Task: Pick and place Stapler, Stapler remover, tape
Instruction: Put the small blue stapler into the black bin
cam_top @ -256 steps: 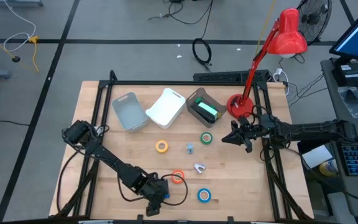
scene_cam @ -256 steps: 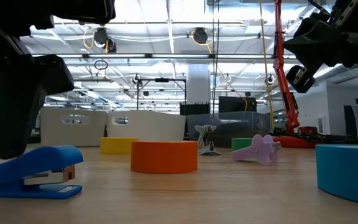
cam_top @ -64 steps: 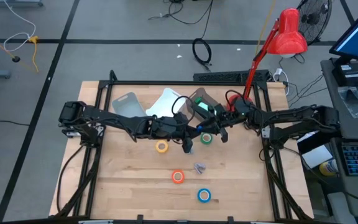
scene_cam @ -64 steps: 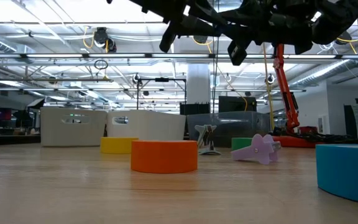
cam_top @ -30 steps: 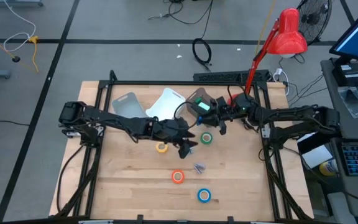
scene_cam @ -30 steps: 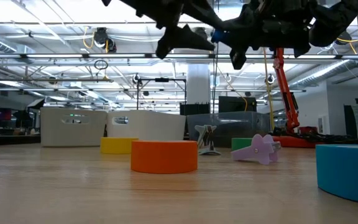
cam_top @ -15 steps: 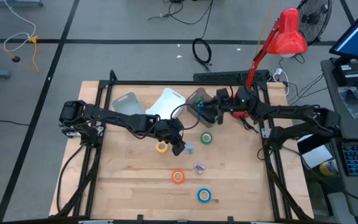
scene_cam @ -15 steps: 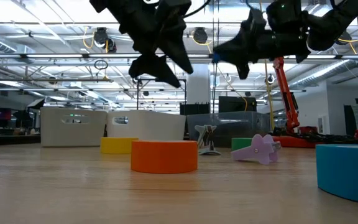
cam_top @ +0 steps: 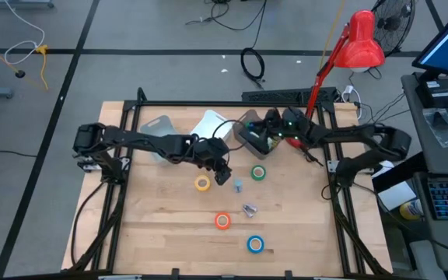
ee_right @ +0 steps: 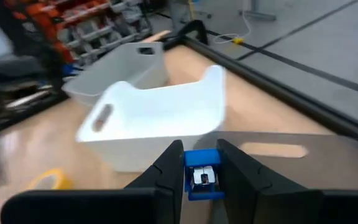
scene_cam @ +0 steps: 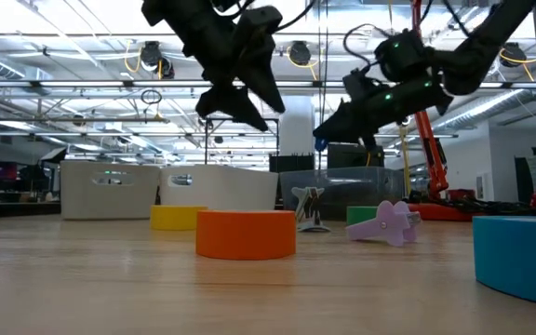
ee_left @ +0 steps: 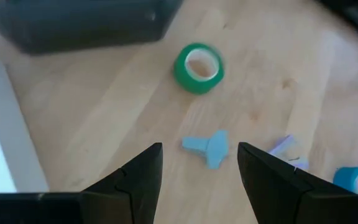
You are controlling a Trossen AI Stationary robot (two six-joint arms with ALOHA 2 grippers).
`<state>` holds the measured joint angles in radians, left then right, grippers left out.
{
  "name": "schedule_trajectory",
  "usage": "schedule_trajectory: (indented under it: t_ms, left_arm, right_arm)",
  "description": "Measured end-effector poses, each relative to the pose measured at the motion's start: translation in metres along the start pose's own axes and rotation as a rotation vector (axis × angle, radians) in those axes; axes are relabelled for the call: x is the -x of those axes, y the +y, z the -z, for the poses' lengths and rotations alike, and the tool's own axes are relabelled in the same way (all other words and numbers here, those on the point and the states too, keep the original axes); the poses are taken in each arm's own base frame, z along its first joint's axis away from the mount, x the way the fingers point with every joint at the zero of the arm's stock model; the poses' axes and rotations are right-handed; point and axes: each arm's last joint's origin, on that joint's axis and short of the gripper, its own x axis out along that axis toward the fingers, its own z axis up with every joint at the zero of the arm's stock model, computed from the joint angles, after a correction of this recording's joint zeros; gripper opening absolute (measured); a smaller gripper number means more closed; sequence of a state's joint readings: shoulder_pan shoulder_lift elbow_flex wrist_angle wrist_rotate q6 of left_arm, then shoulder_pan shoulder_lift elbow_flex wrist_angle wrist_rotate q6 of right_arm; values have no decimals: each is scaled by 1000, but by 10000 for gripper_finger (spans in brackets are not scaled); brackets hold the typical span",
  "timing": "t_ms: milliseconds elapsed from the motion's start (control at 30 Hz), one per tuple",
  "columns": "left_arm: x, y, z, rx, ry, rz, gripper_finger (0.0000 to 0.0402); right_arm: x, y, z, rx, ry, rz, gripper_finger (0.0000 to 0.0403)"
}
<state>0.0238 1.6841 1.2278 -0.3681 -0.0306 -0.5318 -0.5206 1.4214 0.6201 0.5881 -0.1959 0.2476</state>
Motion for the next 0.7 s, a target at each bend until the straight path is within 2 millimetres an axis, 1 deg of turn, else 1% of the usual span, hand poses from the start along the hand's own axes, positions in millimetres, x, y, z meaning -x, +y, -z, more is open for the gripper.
schedule_trajectory:
  t_ms: [100, 200, 300, 367, 433, 500, 567, 633, 700]
  left_arm:
    - [4, 3, -1, -10, 8, 6, 212]
    - [9, 5, -1, -10, 1, 14, 212]
    - [16, 11, 9, 15, 2, 13, 212]
    - [24, 13, 12, 31, -44, 41, 212]
    - [34, 17, 21, 43, -72, 60, 212]
    - [44, 18, 27, 52, -149, 103, 212]
    - [54, 24, 40, 59, -190, 114, 212]
    - [63, 27, 49, 57, -263, 150, 212]
    - [74, 35, 61, 59, -301, 163, 212]
  right_arm:
    - [-12, -4, -3, 18, 16, 31, 66]
    - [-26, -9, -6, 62, 73, 91, 66]
    - [-36, -12, -8, 99, 148, 139, 72]
    - [-40, -13, -10, 134, 179, 166, 72]
    - [-42, -14, -10, 156, 193, 188, 69]
    - [-41, -16, -10, 162, 203, 192, 68]
    - [-42, -19, -9, 158, 212, 202, 70]
    - [-42, -22, -5, 149, 243, 213, 75]
    - [-42, -25, -2, 133, 253, 223, 76]
